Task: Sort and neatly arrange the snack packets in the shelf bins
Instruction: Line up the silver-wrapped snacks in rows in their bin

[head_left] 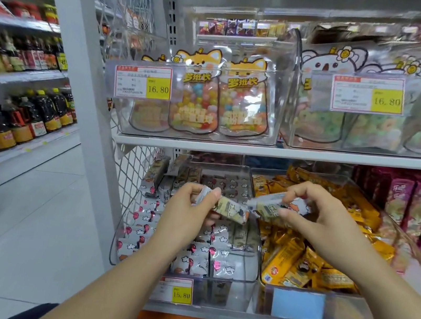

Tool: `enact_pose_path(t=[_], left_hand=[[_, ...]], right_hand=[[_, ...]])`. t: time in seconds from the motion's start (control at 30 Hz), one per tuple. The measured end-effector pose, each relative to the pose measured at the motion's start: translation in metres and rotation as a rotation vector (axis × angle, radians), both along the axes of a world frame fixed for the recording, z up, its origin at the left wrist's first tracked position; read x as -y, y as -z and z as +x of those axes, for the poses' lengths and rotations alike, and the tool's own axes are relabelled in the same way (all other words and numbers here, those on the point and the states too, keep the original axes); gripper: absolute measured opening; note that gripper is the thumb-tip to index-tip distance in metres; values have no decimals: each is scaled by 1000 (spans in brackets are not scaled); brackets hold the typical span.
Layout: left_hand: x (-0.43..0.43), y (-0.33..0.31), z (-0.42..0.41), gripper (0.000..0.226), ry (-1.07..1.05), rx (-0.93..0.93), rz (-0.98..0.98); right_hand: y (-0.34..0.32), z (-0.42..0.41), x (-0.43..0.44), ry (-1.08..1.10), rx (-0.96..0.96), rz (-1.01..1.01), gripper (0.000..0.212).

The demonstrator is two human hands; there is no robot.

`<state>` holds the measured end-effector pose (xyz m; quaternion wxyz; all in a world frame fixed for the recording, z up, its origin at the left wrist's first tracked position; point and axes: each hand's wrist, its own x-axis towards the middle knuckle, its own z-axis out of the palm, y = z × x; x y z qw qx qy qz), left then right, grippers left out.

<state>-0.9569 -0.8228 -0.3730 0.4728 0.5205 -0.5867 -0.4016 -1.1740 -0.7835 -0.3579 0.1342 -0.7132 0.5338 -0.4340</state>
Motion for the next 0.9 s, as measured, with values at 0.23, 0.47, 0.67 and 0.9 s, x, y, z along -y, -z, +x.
enact_pose_path(t=[0.23,0.47,0.67,0.9], left_hand=[[-4,-3,8,46,172,-1069,564],[-16,-4,14,48,277,-1275,522],[-9,5,33,48,265,-1217,517],[1,15,42,38,300,-658,410]], right_hand=[[-4,0,-1,108,119,-108,24],[5,24,6,56,-12,-68,37],[15,43,35,77,-499,-33,37],[18,60,62,208,-760,79,40]])
